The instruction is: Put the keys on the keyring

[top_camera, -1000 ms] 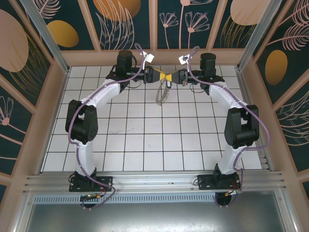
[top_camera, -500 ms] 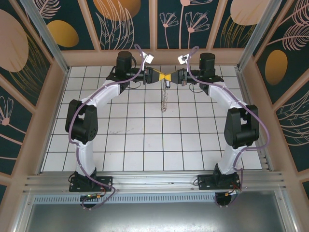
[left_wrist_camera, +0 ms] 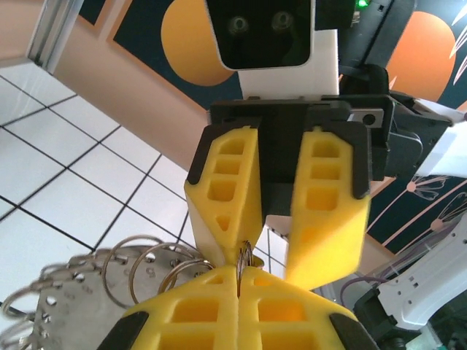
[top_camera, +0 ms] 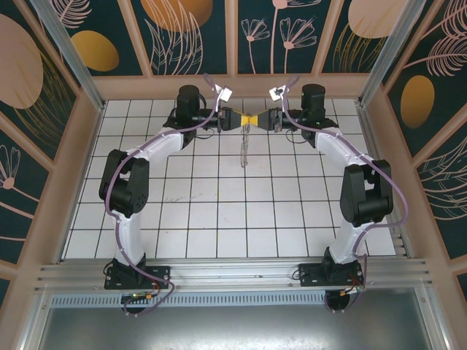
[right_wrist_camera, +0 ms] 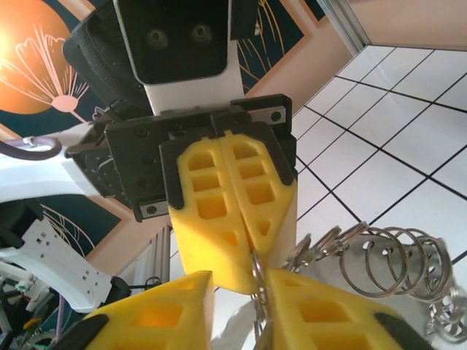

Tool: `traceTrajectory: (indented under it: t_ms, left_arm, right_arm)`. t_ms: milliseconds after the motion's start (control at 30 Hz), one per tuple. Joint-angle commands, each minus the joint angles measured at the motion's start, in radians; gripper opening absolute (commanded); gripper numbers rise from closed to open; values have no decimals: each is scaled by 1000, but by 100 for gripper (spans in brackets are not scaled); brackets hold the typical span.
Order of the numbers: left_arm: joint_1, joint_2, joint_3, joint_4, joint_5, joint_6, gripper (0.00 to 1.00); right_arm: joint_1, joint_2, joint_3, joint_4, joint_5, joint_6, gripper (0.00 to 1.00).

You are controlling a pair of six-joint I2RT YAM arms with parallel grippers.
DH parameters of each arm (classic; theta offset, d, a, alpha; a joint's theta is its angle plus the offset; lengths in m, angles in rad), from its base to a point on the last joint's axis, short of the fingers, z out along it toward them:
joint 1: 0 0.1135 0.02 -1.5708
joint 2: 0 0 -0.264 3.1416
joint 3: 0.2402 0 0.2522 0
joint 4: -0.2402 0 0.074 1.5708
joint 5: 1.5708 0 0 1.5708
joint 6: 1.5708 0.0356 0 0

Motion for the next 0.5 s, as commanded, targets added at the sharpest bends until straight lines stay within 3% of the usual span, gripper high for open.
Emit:
traceTrajectory:
  t_ms: [0, 367, 467]
  left_arm:
    - [-4, -50, -21, 106, -47, -60, 0]
    - [-5, -92, -61, 194, -59, -119, 0]
    - [-5, -98, -63, 198, -59, -124, 0]
  right_arm:
    - [11, -96, -52, 122, -21, 18, 29]
    - [3, -161, -177, 242, -13, 65, 29]
    - [-1, -180, -201, 257, -4, 66, 34]
